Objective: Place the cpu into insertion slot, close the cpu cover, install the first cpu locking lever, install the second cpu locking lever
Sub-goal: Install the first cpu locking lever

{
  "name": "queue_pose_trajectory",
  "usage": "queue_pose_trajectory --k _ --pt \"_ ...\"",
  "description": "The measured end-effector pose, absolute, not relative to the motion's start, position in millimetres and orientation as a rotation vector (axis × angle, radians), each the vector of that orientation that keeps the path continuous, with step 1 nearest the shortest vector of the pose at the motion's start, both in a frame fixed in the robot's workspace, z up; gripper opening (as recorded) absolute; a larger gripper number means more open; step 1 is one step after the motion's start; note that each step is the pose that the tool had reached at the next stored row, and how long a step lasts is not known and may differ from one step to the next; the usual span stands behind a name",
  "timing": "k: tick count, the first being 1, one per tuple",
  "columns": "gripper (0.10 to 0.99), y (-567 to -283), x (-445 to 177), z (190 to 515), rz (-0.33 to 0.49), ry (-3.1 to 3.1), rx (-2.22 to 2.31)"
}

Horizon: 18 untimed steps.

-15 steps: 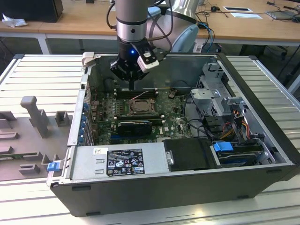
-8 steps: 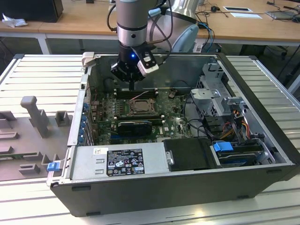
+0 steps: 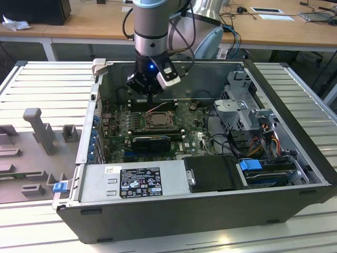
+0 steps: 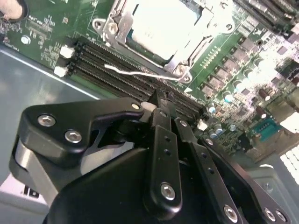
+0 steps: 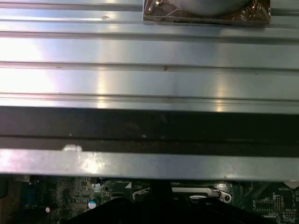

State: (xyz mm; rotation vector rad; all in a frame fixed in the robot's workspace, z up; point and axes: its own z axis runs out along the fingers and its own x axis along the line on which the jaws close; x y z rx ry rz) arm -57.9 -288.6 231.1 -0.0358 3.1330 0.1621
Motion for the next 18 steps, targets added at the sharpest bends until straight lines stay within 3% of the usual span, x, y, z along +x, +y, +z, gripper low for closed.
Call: queue_pose_trajectory --k 13,18 --pt "0.106 -289.2 -51.2 228.7 0.162 3.134 -0.147" --pt "0.106 -287.2 -22.5 220.6 0.162 3.134 -0.152"
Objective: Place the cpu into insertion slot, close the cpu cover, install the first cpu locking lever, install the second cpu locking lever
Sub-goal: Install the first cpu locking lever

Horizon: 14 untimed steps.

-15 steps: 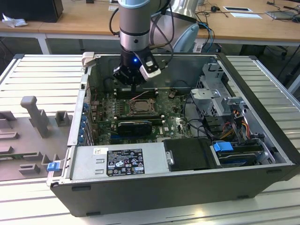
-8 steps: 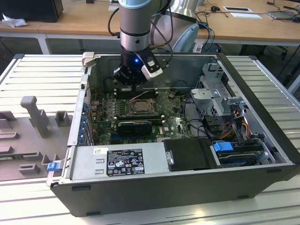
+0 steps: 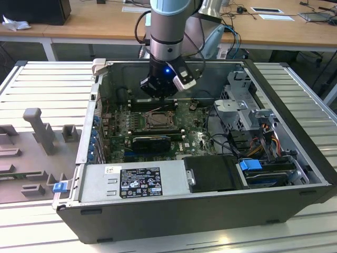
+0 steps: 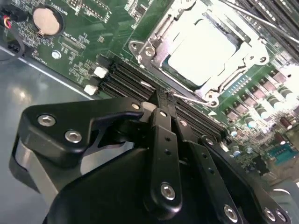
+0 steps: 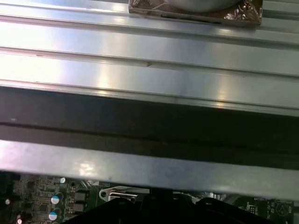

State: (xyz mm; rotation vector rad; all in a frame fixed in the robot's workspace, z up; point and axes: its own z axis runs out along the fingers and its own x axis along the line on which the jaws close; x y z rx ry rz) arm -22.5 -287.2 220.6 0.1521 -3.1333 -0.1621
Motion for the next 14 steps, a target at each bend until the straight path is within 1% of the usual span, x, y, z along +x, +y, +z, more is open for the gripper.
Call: queue_pose_trajectory --k 5,14 --pt "0.106 -287.0 -15.8 210.5 -0.162 -3.133 0.159" --pt "0.106 -288.0 -15.3 204.2 -0.162 -3.133 0.159"
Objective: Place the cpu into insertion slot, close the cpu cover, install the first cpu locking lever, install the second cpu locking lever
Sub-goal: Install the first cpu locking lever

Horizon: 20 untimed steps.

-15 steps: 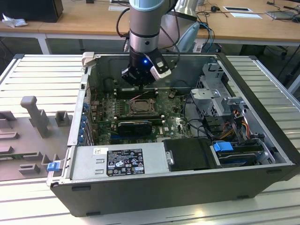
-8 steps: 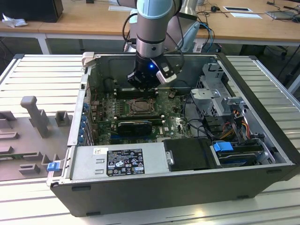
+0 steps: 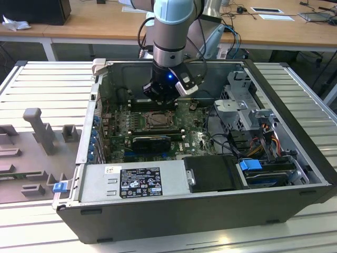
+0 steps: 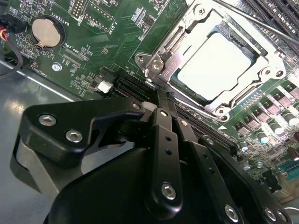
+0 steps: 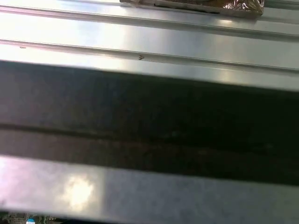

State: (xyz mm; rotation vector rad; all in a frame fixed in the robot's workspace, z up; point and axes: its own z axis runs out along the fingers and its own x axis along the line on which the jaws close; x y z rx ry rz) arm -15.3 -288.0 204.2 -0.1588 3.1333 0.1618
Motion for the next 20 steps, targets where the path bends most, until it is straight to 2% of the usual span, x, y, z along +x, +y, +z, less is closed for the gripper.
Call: queue_pose_trajectory --k 14,20 --pt "0.106 -293.7 -15.1 200.2 0.179 3.132 -0.159" --pt "0.106 -293.8 -15.1 210.6 0.179 3.132 -0.159"
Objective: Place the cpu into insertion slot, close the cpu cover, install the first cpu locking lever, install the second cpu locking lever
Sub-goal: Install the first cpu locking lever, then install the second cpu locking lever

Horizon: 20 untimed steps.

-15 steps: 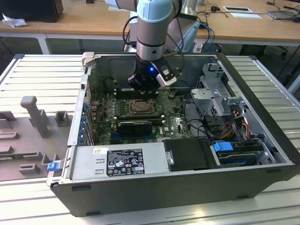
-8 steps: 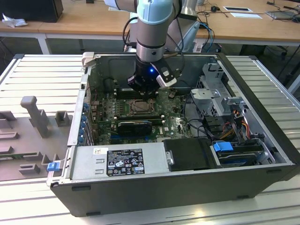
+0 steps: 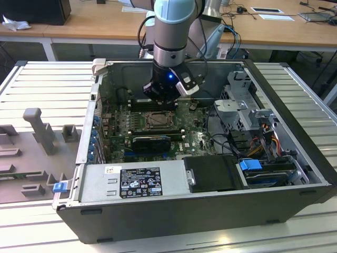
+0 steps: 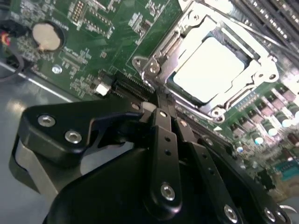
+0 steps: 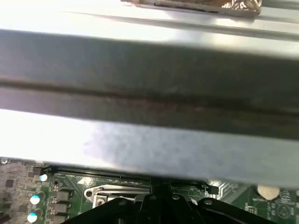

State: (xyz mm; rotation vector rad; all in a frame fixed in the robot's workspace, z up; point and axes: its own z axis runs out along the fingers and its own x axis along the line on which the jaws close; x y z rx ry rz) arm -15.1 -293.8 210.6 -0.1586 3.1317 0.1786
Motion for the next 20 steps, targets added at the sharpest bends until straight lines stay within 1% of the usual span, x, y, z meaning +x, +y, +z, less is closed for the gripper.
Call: queue_pose_trajectory --k 5,20 --pt "0.106 -293.8 -15.1 223.3 0.177 3.132 -0.159" --pt "0.106 -300.1 -14.9 223.7 0.178 3.132 -0.159"
